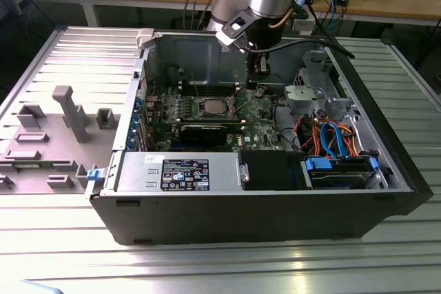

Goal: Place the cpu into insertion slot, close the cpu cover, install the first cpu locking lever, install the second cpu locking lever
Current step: 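Close the cpu cover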

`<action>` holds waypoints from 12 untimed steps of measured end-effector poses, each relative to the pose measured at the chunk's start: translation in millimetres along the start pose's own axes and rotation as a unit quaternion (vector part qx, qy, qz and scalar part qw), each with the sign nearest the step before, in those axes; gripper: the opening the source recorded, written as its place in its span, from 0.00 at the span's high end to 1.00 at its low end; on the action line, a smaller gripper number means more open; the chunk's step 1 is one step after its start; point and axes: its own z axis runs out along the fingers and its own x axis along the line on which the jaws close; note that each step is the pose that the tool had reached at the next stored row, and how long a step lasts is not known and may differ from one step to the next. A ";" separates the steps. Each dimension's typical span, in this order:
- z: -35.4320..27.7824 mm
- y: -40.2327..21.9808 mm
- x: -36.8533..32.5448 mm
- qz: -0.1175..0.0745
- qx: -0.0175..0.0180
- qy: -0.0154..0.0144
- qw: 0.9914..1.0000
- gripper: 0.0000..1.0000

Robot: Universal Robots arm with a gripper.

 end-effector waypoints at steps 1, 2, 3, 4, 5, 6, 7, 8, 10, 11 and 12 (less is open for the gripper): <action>0.0 1.2 0.0 0.000 0.000 0.000 1.000 0.89; -0.1 3.0 -0.1 0.000 0.000 0.000 1.000 0.89; -0.1 4.3 -0.2 0.000 0.000 0.000 1.000 0.89; -0.1 5.5 -0.2 0.000 0.000 0.000 1.000 0.89; -0.1 6.8 -0.3 0.000 0.001 0.000 1.000 0.89; -0.1 7.8 -0.3 0.000 0.001 0.000 1.000 0.89; -0.2 9.8 -0.4 0.000 0.001 0.000 1.000 0.89; -0.2 11.4 -0.4 0.000 0.001 0.000 1.000 0.89; -0.2 14.2 -0.5 0.000 0.001 0.000 1.000 0.89; -0.3 15.1 -0.6 0.000 0.001 0.000 1.000 0.89; -0.3 16.1 -0.6 0.000 0.001 0.000 1.000 0.89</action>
